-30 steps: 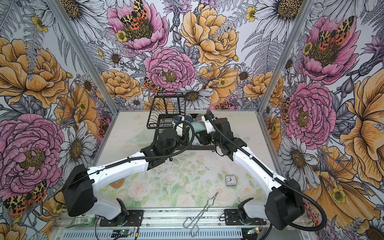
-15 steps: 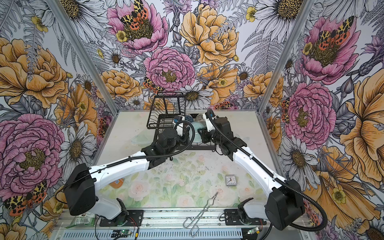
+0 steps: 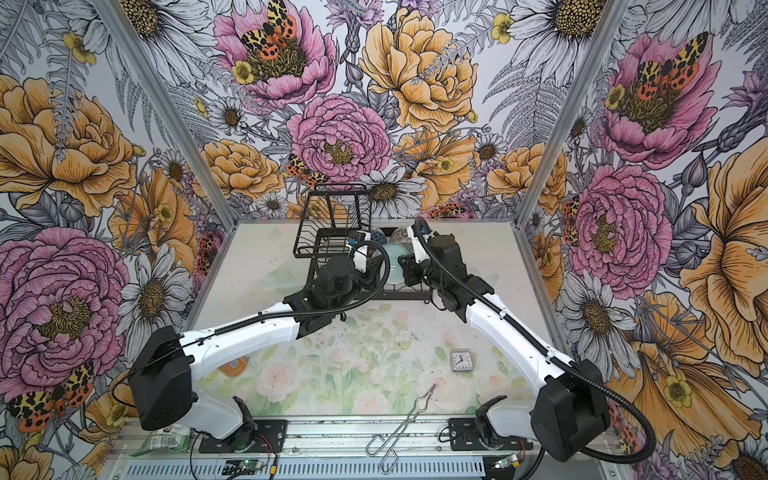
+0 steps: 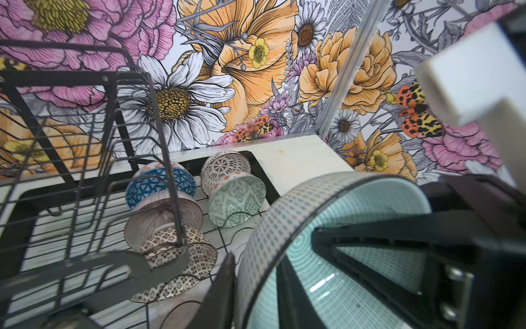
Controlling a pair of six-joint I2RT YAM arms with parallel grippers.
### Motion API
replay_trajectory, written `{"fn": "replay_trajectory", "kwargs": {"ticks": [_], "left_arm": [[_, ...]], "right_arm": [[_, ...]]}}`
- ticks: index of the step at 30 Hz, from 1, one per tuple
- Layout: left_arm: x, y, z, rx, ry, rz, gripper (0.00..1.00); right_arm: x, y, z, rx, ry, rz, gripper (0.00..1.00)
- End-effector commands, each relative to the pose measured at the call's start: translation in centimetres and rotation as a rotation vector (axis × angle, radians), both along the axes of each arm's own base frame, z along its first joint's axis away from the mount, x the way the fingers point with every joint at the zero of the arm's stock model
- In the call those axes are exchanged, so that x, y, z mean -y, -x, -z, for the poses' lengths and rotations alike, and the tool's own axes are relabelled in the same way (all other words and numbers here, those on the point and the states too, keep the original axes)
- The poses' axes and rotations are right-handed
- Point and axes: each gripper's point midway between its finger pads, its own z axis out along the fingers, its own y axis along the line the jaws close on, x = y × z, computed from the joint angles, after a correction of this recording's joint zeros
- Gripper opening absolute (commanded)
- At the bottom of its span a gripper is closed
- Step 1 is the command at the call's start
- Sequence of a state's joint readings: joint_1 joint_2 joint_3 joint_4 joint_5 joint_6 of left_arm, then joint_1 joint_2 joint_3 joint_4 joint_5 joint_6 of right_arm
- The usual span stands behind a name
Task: Load the bowls into the dish rack
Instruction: 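Grasp the mint-green bowl with the right gripper while the left gripper releases it, then lower the mint-green bowl into the rack slots beside the green bowl with the right gripper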
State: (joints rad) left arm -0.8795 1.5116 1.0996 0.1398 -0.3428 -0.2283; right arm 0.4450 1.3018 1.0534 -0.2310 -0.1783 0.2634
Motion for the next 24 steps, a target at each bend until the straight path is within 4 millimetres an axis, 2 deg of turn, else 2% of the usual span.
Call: {"fn": "replay_trajectory", "kwargs": {"ticks": [1, 5, 8, 14, 19, 24], "left_arm": [[0.6, 0.9, -2.1, 0.039, 0.037, 0.061, 0.46], [0.0, 1.6, -2.3, 0.062, -0.036, 0.074, 0.8], [-0.8, 2.1, -2.1, 0.058, -0.103, 0.073, 0.99], [-2.7, 2.9, -1.2, 0.018, -0.2, 0.086, 0.99], [-4.0, 3.1, 0.1, -0.025, -0.256, 0.086, 0.99], [-4.6, 3.1, 1.0, -0.052, -0.259, 0.082, 0.99]], "right_arm": [[0.3, -0.2, -2.3, 0.088, -0.015, 0.012, 0.0], [0.9, -0.5, -2.1, 0.104, 0.017, 0.034, 0.0], [1.7, -1.0, -2.1, 0.129, 0.058, 0.063, 0.0], [4.0, -3.0, -1.9, 0.21, 0.196, 0.131, 0.0], [5.8, -5.4, -1.7, 0.418, 0.362, 0.218, 0.0], [5.5, -7.0, -1.0, 0.621, 0.531, 0.187, 0.0]]}}
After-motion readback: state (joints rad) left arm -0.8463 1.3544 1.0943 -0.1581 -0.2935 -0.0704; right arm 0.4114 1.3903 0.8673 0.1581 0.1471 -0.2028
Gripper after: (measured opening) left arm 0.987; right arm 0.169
